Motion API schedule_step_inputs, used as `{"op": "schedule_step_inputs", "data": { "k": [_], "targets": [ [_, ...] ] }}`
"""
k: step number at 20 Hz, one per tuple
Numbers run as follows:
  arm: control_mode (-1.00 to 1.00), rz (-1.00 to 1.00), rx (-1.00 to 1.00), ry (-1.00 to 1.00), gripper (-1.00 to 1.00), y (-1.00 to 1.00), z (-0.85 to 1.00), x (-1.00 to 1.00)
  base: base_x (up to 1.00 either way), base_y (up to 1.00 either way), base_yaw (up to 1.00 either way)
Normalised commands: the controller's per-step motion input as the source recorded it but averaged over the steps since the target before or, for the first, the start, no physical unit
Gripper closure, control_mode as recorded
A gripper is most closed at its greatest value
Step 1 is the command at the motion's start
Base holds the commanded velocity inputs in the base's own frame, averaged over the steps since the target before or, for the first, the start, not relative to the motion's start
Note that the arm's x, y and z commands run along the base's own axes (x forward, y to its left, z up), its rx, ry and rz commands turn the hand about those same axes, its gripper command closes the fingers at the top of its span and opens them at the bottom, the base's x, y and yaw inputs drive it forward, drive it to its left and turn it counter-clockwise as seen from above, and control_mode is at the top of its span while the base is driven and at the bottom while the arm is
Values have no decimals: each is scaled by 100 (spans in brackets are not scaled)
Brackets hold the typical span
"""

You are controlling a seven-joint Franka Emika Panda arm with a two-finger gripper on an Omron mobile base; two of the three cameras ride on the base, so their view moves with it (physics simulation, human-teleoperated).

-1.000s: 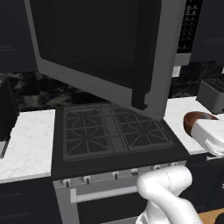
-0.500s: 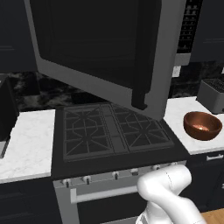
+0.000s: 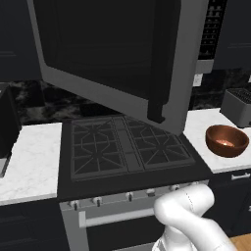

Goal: Open the microwave, place the bowl with waffle inside the microwave, then close the microwave door and turn it on.

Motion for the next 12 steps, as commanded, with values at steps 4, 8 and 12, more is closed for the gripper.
{"op": "schedule_step_inputs", "data": {
  "k": [4,8,12],
  "targets": [
    [-100,2,0,4,-100,55,-1,100,0,0,0],
    [-100,-1,0,9,-100,45,0,94,0,0,0],
    [-100,3,0,16,-100,67,-4,98,0,0,0]
  ]
}}
